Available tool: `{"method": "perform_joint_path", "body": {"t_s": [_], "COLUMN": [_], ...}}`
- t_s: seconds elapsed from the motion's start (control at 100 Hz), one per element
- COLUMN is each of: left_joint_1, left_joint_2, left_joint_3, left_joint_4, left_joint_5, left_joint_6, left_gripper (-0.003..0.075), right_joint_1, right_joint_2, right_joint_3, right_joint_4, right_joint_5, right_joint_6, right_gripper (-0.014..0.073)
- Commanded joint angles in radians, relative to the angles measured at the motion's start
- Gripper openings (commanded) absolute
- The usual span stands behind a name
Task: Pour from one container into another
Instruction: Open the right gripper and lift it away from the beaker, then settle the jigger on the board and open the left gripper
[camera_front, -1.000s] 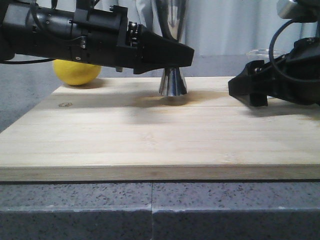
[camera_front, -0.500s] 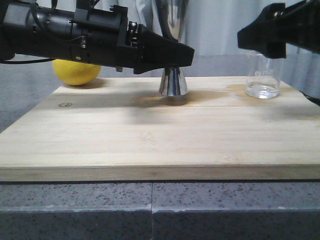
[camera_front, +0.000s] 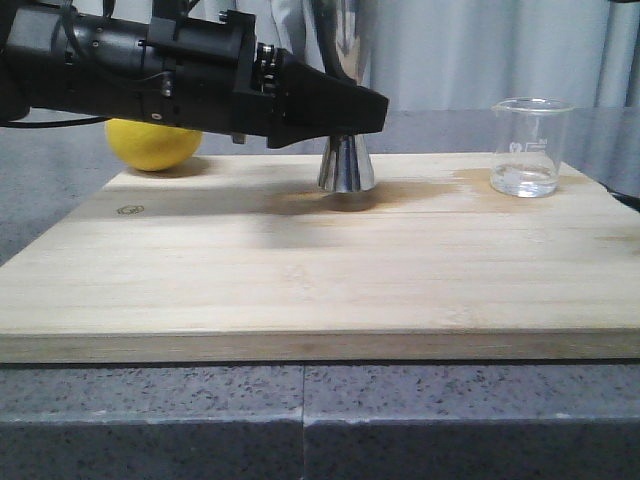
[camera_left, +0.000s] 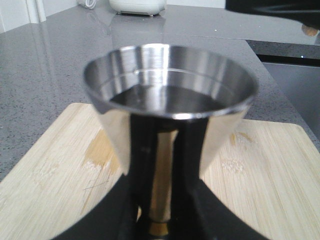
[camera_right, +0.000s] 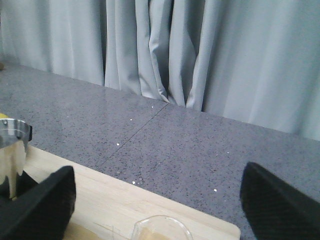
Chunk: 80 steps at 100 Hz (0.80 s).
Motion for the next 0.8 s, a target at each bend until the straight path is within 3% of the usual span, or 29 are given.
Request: {"method": "perform_joint_path", "body": {"t_s": [0.0, 0.79], "left_joint_1": [0.0, 0.049], "left_joint_2": [-0.045, -0.033], "left_joint_3": [-0.027, -0.027], "left_joint_4": [-0.066, -0.058], "left_joint_5": [0.072, 0.061], "left_joint_6": [-0.006, 0.058], "left_gripper": [0.0062, 0.0062], "right_joint_1": [-0.009, -0.009], "right_joint_2": [-0.026, -0.026], "right_joint_3": [-0.022, -0.022], "right_joint_4": [-0.012, -0.015], "right_joint_5": [-0.062, -0.064], "right_joint_6": [-0.004, -0.019], "right_gripper": [0.0607, 0.0607]}}
